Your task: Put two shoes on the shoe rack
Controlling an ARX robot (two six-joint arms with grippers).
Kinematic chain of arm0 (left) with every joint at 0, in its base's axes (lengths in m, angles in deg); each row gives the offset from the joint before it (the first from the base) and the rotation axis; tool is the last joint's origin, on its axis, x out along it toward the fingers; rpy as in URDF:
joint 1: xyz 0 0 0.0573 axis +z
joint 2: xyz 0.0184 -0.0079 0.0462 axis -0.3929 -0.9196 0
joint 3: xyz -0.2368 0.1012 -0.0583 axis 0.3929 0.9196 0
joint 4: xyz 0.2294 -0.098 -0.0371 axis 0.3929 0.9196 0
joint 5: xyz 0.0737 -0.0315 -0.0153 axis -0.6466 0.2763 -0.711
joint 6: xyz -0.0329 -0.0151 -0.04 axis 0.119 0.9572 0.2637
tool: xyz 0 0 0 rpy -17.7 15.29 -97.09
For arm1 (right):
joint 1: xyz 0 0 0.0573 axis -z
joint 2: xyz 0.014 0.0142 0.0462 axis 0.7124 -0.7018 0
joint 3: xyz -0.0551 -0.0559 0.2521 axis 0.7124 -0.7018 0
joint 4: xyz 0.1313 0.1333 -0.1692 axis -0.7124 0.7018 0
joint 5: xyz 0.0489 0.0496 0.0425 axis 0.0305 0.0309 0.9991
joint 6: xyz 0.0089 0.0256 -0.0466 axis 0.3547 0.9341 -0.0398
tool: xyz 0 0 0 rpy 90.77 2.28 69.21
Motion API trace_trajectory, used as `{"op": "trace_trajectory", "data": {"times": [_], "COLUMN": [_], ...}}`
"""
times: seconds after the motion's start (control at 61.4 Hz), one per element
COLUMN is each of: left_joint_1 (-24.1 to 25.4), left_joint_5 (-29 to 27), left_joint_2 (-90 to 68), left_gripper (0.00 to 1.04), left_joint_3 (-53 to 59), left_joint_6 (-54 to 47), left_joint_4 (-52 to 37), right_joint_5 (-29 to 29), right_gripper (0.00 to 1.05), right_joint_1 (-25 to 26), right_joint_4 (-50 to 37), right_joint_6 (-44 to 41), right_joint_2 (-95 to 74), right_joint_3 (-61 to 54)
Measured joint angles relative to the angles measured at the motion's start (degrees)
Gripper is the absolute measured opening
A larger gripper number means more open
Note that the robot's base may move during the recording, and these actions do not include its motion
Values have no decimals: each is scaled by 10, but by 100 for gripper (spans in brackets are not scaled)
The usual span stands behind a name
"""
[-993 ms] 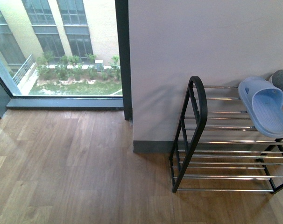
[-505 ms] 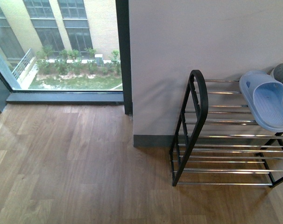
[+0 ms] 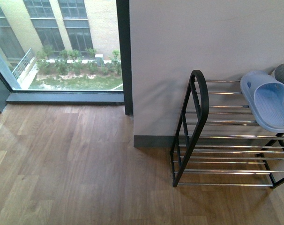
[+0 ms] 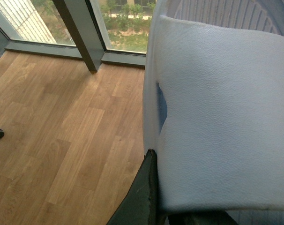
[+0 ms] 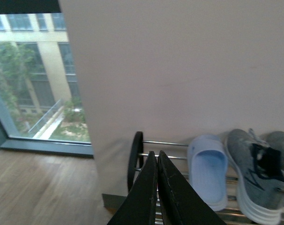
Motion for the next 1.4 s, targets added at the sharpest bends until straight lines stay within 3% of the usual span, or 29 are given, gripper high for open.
{"op": "trace_trajectory", "data": {"times": [0.554, 0.684, 1.107, 1.319, 1.401], "left_joint_1": [0, 0, 0, 0, 0], "left_joint_5": [0, 0, 0, 0, 0], "left_joint_2": [0, 0, 0, 0, 0], "left_gripper": [2, 2, 2, 2, 2], "left_joint_3": [0, 0, 0, 0, 0], "left_joint_6": [0, 0, 0, 0, 0], "left_joint_4": [0, 0, 0, 0, 0], "right_joint_5": [-7, -9, -9, -9, -8], "right_gripper": [2, 2, 2, 34, 51], "right_joint_1": [-5, -5, -5, -5, -5], "right_joint_4": [88, 182, 190, 190, 190], "right_joint_6": [0, 0, 0, 0, 0], "right_joint_2": [88, 166, 187, 187, 188], "right_joint_3": [0, 0, 0, 0, 0]}}
